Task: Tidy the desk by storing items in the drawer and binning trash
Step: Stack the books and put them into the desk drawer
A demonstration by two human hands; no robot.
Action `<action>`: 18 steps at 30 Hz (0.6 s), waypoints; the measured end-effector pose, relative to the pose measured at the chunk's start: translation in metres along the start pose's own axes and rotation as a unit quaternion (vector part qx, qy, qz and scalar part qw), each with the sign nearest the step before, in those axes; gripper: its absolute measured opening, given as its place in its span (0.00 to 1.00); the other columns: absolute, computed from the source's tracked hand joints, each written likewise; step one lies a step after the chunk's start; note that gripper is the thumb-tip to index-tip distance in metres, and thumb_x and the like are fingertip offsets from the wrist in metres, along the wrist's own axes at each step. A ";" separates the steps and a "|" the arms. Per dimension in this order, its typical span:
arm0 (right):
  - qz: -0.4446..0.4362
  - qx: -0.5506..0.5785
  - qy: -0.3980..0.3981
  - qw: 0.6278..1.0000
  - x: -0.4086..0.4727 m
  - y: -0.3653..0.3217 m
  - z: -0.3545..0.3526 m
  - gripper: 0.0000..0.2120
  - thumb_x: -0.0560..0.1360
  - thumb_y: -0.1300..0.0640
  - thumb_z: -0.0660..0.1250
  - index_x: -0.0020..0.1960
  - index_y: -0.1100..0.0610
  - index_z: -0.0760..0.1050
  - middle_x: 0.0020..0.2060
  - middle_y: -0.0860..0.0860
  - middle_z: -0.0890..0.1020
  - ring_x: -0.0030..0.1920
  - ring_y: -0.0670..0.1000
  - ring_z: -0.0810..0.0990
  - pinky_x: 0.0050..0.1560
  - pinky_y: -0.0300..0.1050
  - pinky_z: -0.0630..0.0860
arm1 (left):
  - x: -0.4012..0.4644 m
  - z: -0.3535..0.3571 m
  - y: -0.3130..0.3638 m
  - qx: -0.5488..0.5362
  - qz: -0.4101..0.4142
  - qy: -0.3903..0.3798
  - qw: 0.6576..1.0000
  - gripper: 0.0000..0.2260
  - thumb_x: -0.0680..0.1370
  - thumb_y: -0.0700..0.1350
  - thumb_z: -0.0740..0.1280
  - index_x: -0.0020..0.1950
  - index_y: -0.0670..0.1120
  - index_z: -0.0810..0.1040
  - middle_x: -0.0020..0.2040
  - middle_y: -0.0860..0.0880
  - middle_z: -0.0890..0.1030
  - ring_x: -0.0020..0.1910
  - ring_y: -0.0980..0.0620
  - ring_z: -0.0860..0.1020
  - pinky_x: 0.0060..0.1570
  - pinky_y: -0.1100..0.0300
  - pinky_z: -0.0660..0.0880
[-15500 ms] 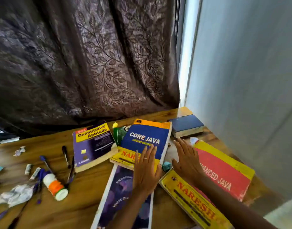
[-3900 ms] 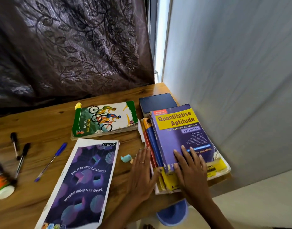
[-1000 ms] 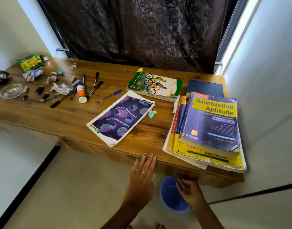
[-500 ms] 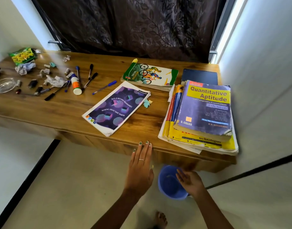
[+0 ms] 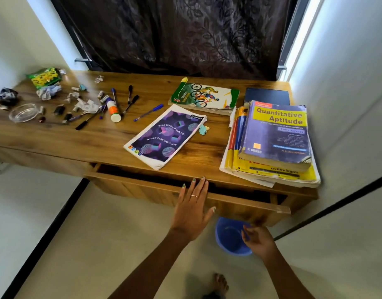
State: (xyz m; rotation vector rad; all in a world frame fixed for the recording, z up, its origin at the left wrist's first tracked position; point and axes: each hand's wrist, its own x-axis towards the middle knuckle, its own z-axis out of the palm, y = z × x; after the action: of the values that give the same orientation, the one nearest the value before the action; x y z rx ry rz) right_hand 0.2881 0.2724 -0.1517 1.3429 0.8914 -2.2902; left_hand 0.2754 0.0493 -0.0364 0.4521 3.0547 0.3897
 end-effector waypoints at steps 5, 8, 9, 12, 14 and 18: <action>-0.031 -0.186 0.060 0.980 -0.045 0.025 -0.020 0.06 0.76 0.63 0.59 0.48 0.59 0.74 0.44 0.55 0.79 0.45 0.54 0.76 0.44 0.47 0.72 | -0.011 0.002 -0.009 -0.015 -0.031 -0.020 0.999 0.35 0.74 0.68 0.35 0.77 0.51 0.48 0.78 0.53 0.52 0.77 0.54 0.49 0.74 0.52 0.39; -0.147 -0.390 0.086 0.905 -0.081 0.045 -0.022 0.07 0.75 0.63 0.64 0.39 0.59 0.78 0.33 0.55 0.78 0.37 0.54 0.74 0.40 0.45 0.69 | -0.010 0.003 -0.018 -0.008 -0.054 -0.030 0.998 0.33 0.76 0.64 0.38 0.77 0.52 0.51 0.77 0.53 0.56 0.76 0.54 0.52 0.74 0.51 0.42; -0.197 -0.413 0.048 0.888 -0.095 0.052 -0.017 0.10 0.75 0.61 0.66 0.35 0.56 0.78 0.30 0.54 0.78 0.35 0.53 0.74 0.38 0.44 0.69 | -0.010 0.003 -0.020 0.002 -0.055 -0.038 0.998 0.32 0.76 0.64 0.38 0.77 0.52 0.52 0.77 0.53 0.58 0.76 0.53 0.53 0.74 0.51 0.42; -0.395 -0.458 -0.012 0.796 -0.133 0.064 0.009 0.10 0.72 0.53 0.67 0.31 0.46 0.77 0.31 0.47 0.80 0.34 0.44 0.76 0.38 0.37 0.72 | -0.016 0.000 -0.018 0.038 -0.046 -0.053 0.997 0.25 0.79 0.60 0.43 0.73 0.55 0.63 0.71 0.54 0.69 0.74 0.54 0.61 0.75 0.48 0.46; -0.566 -0.529 0.017 0.632 -0.150 0.058 0.032 0.10 0.69 0.56 0.62 0.36 0.43 0.77 0.36 0.39 0.80 0.41 0.41 0.77 0.45 0.34 0.73 | -0.021 -0.005 -0.016 0.054 -0.032 -0.061 0.996 0.22 0.81 0.57 0.46 0.67 0.55 0.72 0.58 0.53 0.80 0.63 0.55 0.73 0.74 0.50 0.50; -0.541 -0.702 0.065 0.458 -0.147 0.046 0.060 0.22 0.74 0.48 0.52 0.59 0.53 0.77 0.59 0.49 0.79 0.64 0.54 0.73 0.64 0.51 0.66 | -0.030 -0.017 -0.013 0.088 -0.012 -0.097 0.991 0.27 0.82 0.56 0.44 0.51 0.47 0.80 0.44 0.48 0.83 0.47 0.50 0.80 0.67 0.56 0.64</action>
State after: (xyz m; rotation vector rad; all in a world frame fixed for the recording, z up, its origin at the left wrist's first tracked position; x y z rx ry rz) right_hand 0.3482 0.1952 -0.0182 -0.0637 3.1631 -0.6814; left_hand 0.2993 0.0246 -0.0236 0.4298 2.9115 0.0682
